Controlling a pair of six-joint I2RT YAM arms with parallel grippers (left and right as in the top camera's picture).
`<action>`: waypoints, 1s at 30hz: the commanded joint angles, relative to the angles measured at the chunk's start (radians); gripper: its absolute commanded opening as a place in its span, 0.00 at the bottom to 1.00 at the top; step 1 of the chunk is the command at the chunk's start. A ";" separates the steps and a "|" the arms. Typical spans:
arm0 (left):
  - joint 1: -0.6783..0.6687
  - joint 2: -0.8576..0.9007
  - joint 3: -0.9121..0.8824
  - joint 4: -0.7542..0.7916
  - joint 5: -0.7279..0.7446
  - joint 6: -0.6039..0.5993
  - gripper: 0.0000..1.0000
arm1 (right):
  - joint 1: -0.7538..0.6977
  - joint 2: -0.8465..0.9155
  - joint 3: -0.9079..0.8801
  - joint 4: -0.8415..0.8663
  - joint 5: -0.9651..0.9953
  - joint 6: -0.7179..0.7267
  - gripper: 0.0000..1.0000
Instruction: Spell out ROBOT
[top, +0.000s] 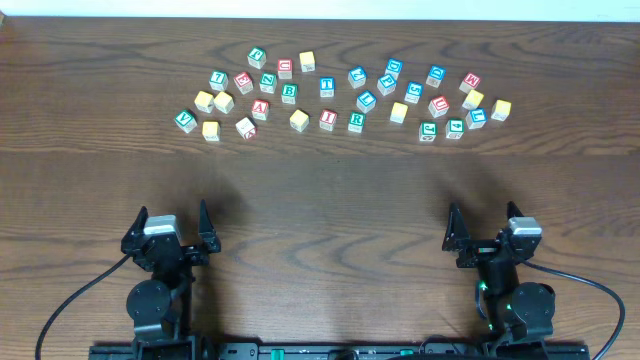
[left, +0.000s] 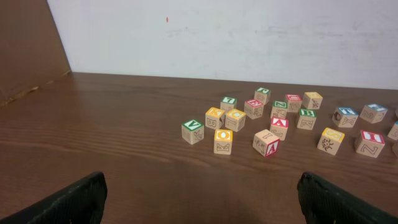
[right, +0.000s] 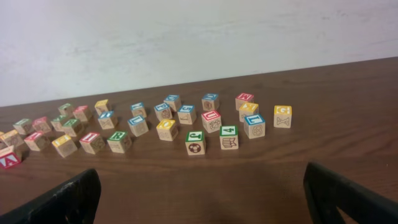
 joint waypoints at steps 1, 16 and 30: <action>0.005 -0.005 -0.013 -0.040 0.006 -0.005 0.97 | -0.007 -0.006 -0.002 0.002 -0.003 -0.014 0.99; 0.005 0.059 -0.013 -0.021 0.008 -0.029 0.97 | -0.007 -0.006 -0.002 0.002 -0.003 -0.076 0.99; 0.005 0.059 0.042 -0.017 0.010 -0.035 0.97 | -0.007 -0.005 0.051 0.007 -0.017 -0.129 0.99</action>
